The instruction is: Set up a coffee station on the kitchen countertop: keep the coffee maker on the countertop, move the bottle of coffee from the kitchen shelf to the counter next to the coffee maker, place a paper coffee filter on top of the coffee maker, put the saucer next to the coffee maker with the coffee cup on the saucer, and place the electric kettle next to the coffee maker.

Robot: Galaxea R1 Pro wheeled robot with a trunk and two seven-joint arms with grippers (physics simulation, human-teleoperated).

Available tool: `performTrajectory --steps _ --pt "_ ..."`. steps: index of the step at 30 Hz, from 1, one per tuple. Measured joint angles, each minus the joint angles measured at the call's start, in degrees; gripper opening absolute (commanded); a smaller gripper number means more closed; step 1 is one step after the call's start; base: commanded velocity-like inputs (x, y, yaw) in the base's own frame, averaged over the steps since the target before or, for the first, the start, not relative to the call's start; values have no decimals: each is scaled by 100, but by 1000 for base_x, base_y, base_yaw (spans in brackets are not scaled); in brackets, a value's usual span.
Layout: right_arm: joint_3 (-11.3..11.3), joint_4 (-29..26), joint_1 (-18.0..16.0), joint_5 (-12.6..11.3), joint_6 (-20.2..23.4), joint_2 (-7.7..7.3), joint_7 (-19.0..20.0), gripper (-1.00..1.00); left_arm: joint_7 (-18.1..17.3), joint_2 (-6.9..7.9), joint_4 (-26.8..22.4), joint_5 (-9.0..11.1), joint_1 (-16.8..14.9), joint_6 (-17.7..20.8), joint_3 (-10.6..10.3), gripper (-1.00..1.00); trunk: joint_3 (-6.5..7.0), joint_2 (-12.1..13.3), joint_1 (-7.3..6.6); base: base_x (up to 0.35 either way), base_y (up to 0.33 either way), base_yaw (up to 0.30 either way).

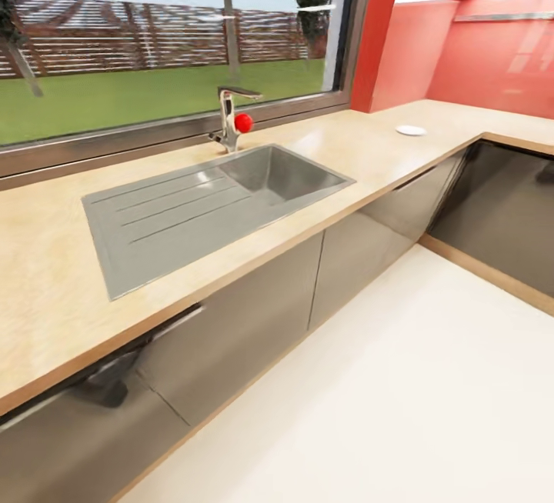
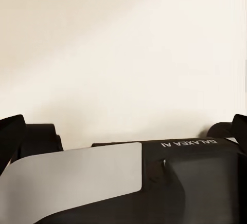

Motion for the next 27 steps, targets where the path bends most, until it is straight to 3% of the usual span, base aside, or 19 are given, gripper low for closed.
performTrajectory --steps 14,19,27 --pt "-5 -1 0 1 -1 -2 5 100 0 1 1 0 -3 -1 1 100 0 0 0 6 -10 -270" --pt "-8 -2 0 3 3 -17 6 100 0 -2 0 0 -3 0 0 100 0 0 -1 63 -9 -79" --pt "-18 -3 0 -2 9 -36 6 100 1 -2 -1 0 -1 1 0 100 0 0 -3 279 -118 -31"
